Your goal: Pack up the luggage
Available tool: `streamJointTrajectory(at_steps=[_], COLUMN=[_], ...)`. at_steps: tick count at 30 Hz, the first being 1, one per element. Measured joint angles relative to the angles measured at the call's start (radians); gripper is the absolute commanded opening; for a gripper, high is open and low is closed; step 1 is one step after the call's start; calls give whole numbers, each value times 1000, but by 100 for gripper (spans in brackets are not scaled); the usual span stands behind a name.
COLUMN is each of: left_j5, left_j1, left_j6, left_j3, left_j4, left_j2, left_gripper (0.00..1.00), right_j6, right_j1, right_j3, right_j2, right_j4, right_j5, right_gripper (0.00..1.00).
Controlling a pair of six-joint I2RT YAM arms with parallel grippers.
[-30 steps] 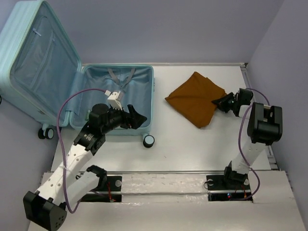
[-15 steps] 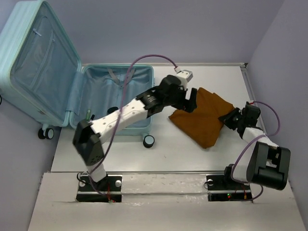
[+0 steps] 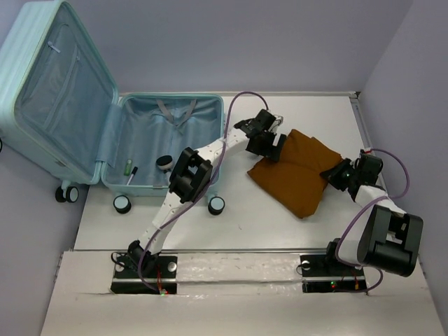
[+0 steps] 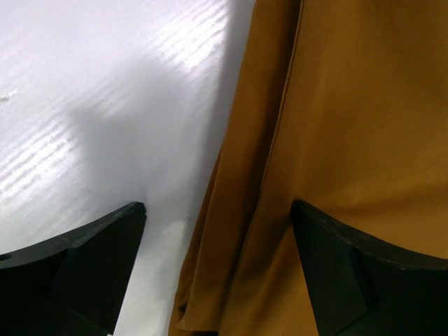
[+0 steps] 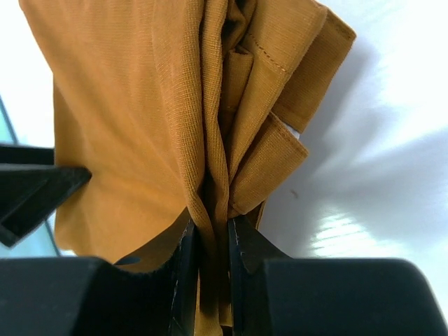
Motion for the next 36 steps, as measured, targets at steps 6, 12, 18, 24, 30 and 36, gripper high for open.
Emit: streamJointTrajectory(at_steps=[6,12,18,24,30,36], left_j5=[152,345,476,421,402,399], left_j1=[39,20,47,42,46,216], left_j6=[-12,-61,-192,-224,-223,-214], left_j3=[27,-58,-247,-304,-217,-370], left_j4=[25,229,492,449,266,209], left_j2=[34,53,13,-69,-194,-556], left_gripper=[82,37,6,6,6,6], right_j6=[2,5,27,113,180,241], right_j1=[0,-8,-26,-17,200,448], right_j3=[0,0,-3,-42,64,370], right_j2=[10,46,74,51,-58,-3], right_j4=[23,45,101,193,139,144], right_j5=[-24,-14,-18,-91,-58,-19], right_gripper=[7,7,7,7,7,7])
